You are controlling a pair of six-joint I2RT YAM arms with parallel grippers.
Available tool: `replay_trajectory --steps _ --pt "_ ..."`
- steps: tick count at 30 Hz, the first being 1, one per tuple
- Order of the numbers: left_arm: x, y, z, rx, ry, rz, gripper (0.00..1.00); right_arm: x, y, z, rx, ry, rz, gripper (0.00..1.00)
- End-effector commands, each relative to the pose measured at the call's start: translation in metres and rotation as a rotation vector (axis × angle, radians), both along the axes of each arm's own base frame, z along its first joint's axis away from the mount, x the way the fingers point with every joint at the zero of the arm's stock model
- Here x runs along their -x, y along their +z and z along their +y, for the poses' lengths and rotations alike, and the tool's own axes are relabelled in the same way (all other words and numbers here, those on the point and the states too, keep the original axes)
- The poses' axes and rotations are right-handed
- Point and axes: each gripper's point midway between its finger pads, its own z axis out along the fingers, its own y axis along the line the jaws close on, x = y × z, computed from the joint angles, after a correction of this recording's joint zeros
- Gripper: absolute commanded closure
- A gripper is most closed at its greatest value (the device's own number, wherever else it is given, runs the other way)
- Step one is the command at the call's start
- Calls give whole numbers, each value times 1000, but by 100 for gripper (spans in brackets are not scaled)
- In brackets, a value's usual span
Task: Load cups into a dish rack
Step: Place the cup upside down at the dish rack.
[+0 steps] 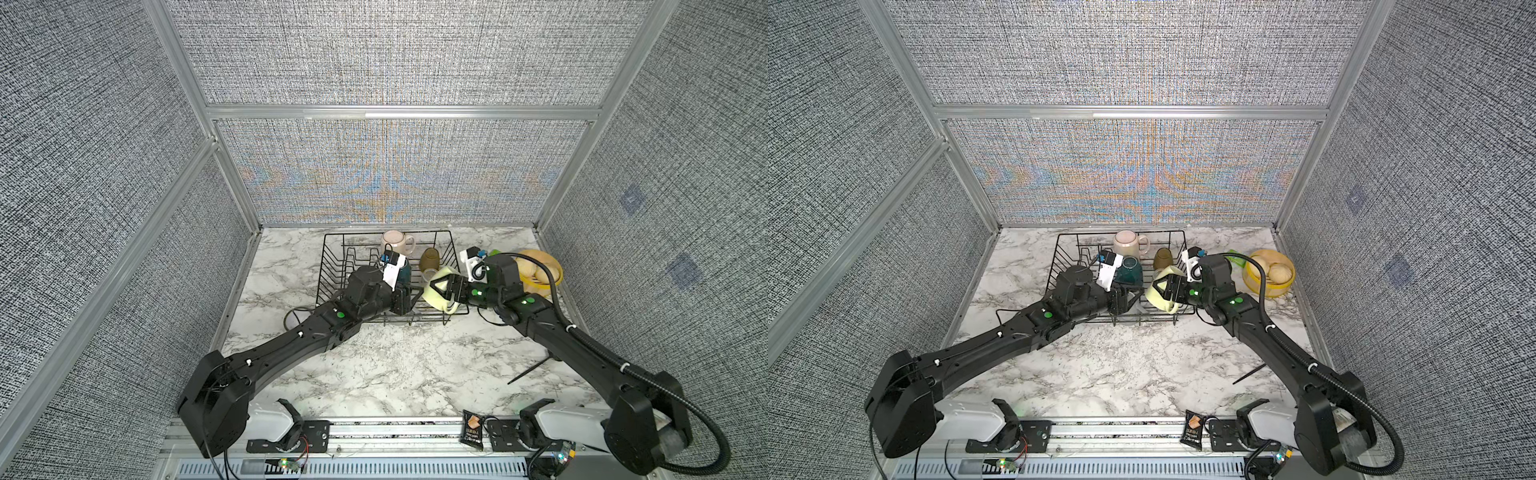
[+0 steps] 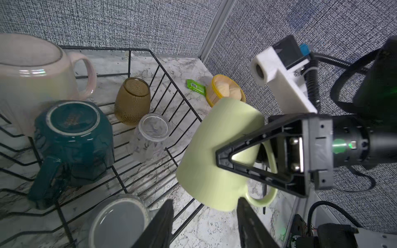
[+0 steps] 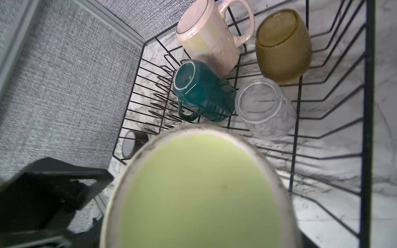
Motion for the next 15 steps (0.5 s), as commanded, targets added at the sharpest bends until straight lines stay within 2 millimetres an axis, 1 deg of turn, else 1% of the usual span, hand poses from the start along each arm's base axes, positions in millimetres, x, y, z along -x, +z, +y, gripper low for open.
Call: replay_trajectory --steps 1,4,6,8,9,11,15 --pt "0 5 8 -13 22 -25 50 -8 5 5 157 152 -197 44" --pt "1 14 16 -23 42 -38 50 -12 -4 8 245 238 -263 44" --pt "2 18 21 -28 55 -49 49 -14 -9 14 270 302 -302 44" --pt "2 20 25 -37 67 -58 49 -17 -14 16 292 329 -309 44" --pt "2 22 28 -45 76 -61 49 -19 -21 16 310 339 -306 44" --pt "1 23 33 -60 92 -61 49 -28 -17 20 332 363 -345 44" --pt "2 26 43 -72 120 -68 49 -38 -35 24 409 441 -353 44"
